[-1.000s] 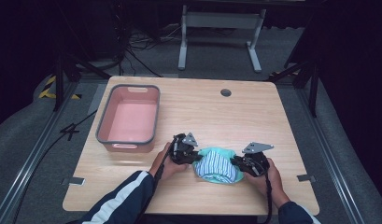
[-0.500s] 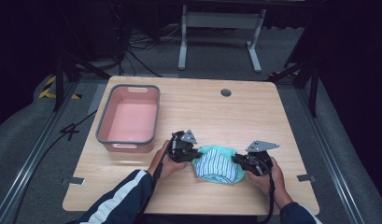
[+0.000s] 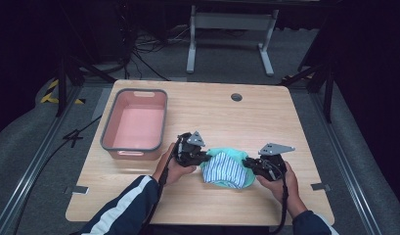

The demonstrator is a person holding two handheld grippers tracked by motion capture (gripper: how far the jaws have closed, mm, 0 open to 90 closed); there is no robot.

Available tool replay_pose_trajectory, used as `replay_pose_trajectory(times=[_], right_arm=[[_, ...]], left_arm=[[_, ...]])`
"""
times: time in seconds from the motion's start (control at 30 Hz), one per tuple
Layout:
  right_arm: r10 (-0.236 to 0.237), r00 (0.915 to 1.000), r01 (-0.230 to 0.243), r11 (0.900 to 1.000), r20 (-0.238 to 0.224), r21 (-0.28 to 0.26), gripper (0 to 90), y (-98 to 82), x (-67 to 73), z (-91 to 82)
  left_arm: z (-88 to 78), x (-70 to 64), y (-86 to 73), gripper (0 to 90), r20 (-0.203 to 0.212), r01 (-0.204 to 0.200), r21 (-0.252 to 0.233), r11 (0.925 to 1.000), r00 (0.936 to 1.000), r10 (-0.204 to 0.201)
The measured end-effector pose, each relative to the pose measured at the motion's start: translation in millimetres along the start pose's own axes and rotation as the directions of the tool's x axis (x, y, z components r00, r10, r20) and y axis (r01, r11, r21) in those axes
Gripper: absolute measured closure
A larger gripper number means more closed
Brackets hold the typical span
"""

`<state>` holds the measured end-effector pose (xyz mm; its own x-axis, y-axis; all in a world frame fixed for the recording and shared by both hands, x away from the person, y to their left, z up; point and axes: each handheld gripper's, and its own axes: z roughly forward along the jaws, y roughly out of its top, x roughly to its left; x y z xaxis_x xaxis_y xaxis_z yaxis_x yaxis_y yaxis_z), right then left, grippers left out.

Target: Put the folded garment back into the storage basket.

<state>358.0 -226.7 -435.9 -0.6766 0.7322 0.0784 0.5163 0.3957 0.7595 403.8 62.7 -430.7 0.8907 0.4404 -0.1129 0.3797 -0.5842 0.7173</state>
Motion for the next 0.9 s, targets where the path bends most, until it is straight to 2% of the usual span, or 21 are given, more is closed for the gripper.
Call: replay_pose_trajectory(times=[0.13, 0.33, 0.57, 0.6, 0.77, 0.9], right_arm=[[0.003, 0.9998, -0.002, 1.0, 0.02, -0.012, 83.2, 11.2, 3.0, -0.6], [-0.006, 0.9997, 0.007, 0.999, 0.026, -0.033, 83.2, 24.7, 4.6, -4.2], [-0.041, 0.9985, 0.043, 0.998, 0.036, -0.053, 83.2, 44.2, 7.2, -13.8], [-0.05, 0.9979, 0.052, 0.997, 0.041, -0.056, 83.2, 47.2, 7.4, -14.7], [-0.079, 0.9957, 0.082, 0.995, 0.049, -0.058, 83.1, 62.1, 10.8, -15.3], [-0.088, 0.9954, 0.09, 0.994, 0.038, -0.068, 83.1, 75.0, 16.3, -13.6]], left_arm=[[-6.1, 1.6, 3.7, 83.5, -0.009, 0.007, -0.01, 0.9999, 0.9999, -0.007], [-21.9, -1.4, 14.2, 83.5, -0.041, -0.024, -0.026, 0.9994, 0.9989, 0.023], [-39.5, -0.4, 24.8, 83.5, -0.068, -0.049, -0.047, 0.9977, 0.9966, 0.046], [-41.0, -0.4, 25.6, 83.5, -0.068, -0.04, -0.055, 0.9977, 0.9971, 0.036], [-55.2, 3.0, 31.4, 83.5, -0.092, -0.052, -0.069, 0.9963, 0.9948, 0.045], [-67.4, 7.2, 31.9, 83.5, -0.115, -0.047, -0.078, 0.9958, 0.9926, 0.038]])
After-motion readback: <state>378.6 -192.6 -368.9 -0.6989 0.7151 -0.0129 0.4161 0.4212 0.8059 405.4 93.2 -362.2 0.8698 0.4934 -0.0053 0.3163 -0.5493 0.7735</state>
